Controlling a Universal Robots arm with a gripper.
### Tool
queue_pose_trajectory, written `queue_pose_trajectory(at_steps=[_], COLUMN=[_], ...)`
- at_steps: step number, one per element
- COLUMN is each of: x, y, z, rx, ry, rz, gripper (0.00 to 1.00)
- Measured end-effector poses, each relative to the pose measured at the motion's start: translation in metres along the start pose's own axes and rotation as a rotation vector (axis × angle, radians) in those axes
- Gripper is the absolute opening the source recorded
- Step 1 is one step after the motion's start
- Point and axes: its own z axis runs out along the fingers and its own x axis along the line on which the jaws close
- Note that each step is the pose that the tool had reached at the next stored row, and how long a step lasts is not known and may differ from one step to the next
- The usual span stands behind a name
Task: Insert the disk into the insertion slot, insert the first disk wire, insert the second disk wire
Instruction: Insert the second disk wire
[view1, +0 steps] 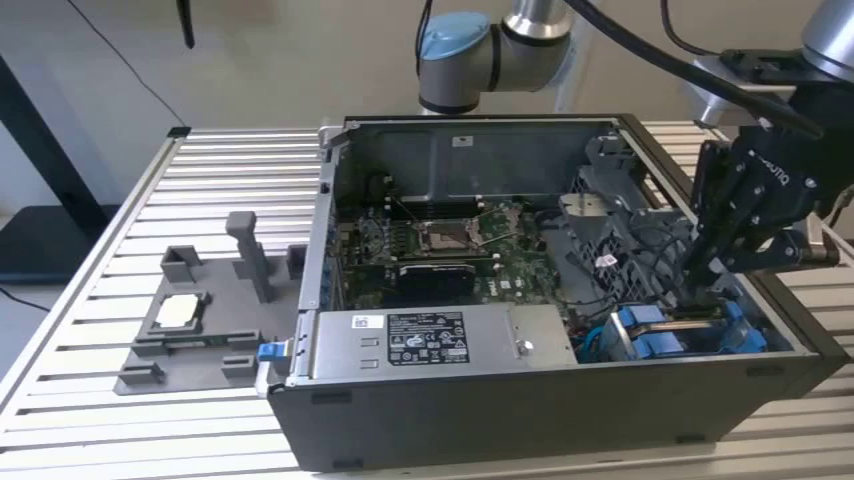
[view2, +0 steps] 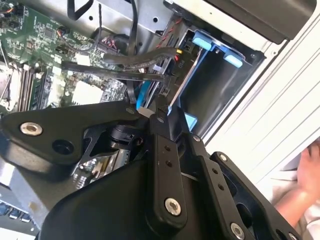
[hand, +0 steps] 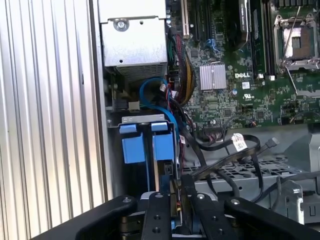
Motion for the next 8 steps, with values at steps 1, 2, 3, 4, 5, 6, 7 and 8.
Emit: queue_pose_trajectory(at_steps=[1,2,3,4,5,6,7,8], x=[0.0,0.0,0.0,0.0,-0.0001,0.0,0.0,0.0], y=[0.0,0.0,0.0,0.0,-0.0001,0.0001,0.0001,0.0001], z=[-0.0007,-0.001,-0.0009,-0.0009,-0.0012,-0.0013,-0.0013,-0.0013], rx=[0.0,0.0,0.0,0.0,0.0,0.0,0.0,0.0], ry=[0.0,-0.0002,-0.0003,-0.0003,0.0,0.0,0.0,0.0], rz=[0.0,0.0,0.0,0.0,0.0,0.0,0.0,0.0], gripper=[0.24,0.24,0.24,0.24,0.24,0.24,0.24,0.24])
